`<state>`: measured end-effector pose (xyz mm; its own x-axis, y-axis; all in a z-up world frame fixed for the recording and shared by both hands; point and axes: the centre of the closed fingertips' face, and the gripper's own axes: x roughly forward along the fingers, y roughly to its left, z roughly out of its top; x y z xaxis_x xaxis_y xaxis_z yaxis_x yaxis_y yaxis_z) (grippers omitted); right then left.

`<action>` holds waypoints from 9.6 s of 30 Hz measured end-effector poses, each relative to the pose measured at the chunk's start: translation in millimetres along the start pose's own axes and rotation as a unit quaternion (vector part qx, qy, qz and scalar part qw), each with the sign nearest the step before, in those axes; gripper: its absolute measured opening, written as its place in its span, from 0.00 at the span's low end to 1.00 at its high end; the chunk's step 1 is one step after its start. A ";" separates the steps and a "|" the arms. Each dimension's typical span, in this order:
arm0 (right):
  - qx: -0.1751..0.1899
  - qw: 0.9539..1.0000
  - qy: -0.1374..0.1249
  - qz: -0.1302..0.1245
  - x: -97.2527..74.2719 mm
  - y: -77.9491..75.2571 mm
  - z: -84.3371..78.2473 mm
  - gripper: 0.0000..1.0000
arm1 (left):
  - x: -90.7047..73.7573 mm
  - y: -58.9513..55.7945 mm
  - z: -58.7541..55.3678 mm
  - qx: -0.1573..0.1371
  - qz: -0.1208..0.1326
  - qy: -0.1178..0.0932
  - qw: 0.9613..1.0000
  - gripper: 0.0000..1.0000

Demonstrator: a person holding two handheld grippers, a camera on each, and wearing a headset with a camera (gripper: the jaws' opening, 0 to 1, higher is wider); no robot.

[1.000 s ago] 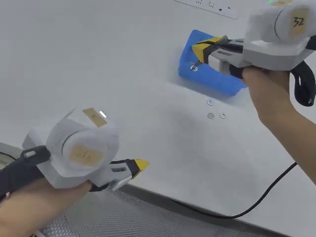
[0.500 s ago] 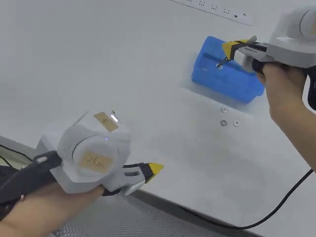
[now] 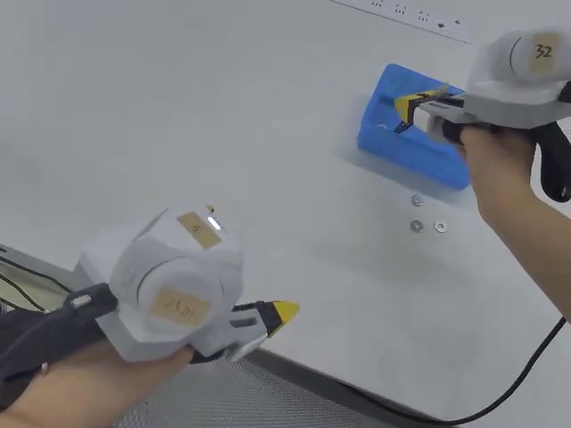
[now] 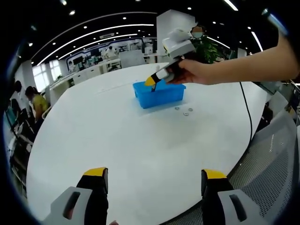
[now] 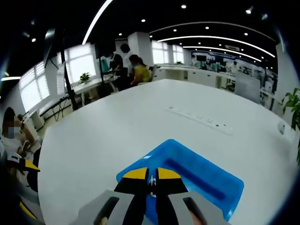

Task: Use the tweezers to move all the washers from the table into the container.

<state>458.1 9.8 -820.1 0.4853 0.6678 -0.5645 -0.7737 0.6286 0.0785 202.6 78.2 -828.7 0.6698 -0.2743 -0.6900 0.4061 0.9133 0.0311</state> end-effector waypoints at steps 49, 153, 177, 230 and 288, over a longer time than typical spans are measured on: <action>-0.001 0.999 -0.050 -0.002 -103.2 33.3 22.0 0.02 | 0.7 -1.1 -0.3 0.008 -0.002 0.002 1.000 0.88; -0.054 0.994 0.092 -0.015 -95.1 41.7 -83.1 0.01 | 5.3 -4.1 -11.0 0.024 -0.006 0.031 0.999 0.97; -0.040 0.995 0.009 -0.090 -103.3 37.7 -92.5 0.01 | 4.6 -0.6 -9.9 0.025 0.003 0.027 0.999 0.96; -0.032 0.993 0.036 -0.104 -71.0 28.0 -80.3 0.03 | 6.3 -2.9 -15.5 0.028 -0.003 0.043 0.999 0.94; 0.002 0.999 -0.007 -0.049 -29.7 -13.3 6.3 0.02 | 5.5 -1.6 -13.3 0.017 -0.001 0.037 0.999 0.96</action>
<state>456.6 -15.9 -799.2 0.5645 0.6078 -0.5586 -0.7204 0.6930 0.0260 197.4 79.2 -842.2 0.6219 -0.2529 -0.7411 0.4298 0.9014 0.0531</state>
